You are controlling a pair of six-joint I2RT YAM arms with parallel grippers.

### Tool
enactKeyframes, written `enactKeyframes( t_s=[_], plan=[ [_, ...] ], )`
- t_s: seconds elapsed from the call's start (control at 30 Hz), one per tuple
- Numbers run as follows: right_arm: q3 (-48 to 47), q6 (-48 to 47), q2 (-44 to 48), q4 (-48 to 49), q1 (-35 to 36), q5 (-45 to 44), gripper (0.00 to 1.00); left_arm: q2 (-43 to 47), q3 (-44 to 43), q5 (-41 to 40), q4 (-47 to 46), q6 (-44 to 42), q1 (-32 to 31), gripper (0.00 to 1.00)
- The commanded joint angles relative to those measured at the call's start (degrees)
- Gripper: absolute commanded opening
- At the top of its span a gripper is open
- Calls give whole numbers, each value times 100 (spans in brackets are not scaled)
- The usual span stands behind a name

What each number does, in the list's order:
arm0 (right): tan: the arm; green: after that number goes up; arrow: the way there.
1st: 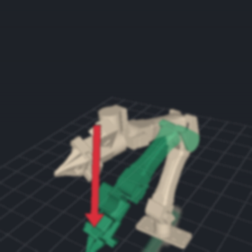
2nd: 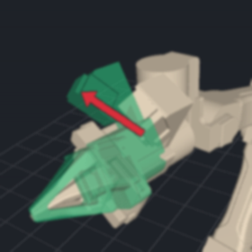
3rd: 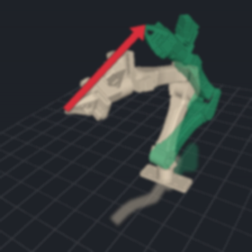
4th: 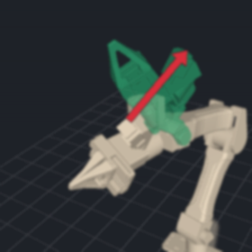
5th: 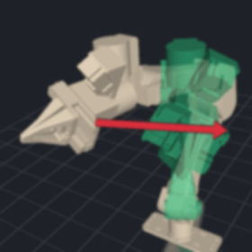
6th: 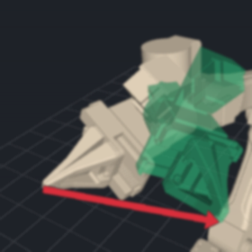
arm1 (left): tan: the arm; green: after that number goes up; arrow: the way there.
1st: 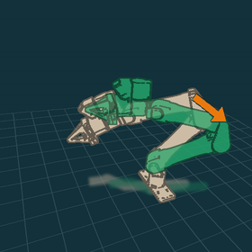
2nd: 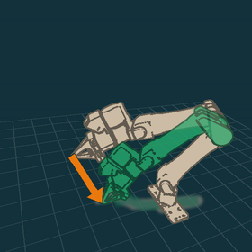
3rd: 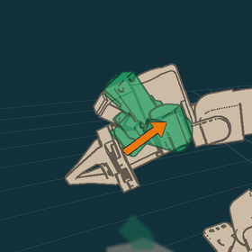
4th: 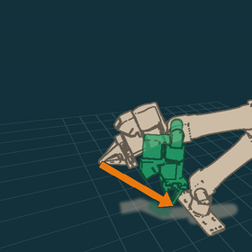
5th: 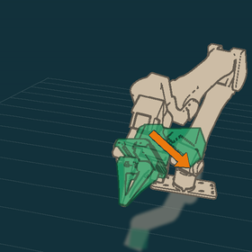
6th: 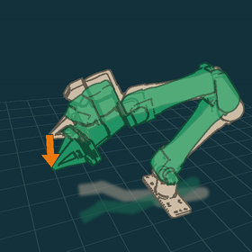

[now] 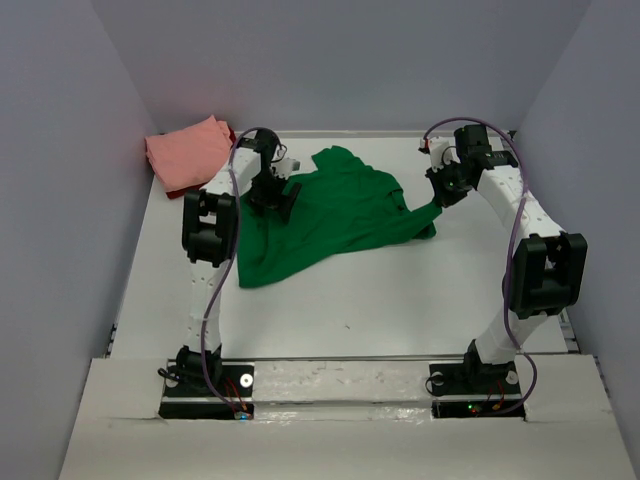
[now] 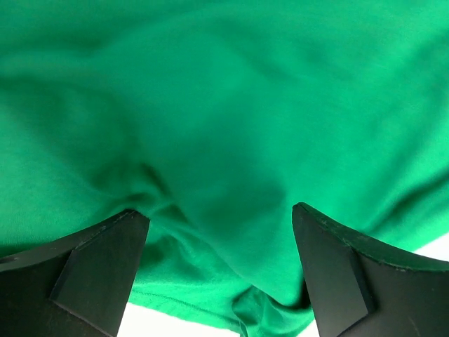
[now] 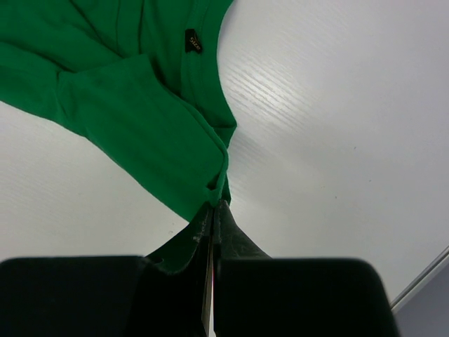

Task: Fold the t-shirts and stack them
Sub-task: Flatten out the tshirt

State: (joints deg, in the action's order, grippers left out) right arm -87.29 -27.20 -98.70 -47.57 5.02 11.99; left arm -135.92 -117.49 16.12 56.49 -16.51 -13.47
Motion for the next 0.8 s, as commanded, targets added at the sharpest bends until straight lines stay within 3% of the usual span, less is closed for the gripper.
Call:
enactKeyframes(
  t_s=[0.0, 0.43, 0.77],
  plan=[
    [-263, -13, 272, 73, 52, 234, 0, -716, -203, -1110, -375, 60, 179, 99],
    [-350, -13, 228, 37, 52, 304, 0, -1341, -1337, -2243, -454, 16, 284, 99],
    [-544, 48, 184, -50, 52, 462, 0, -955, -1426, -2193, -455, 8, 293, 99]
  ],
)
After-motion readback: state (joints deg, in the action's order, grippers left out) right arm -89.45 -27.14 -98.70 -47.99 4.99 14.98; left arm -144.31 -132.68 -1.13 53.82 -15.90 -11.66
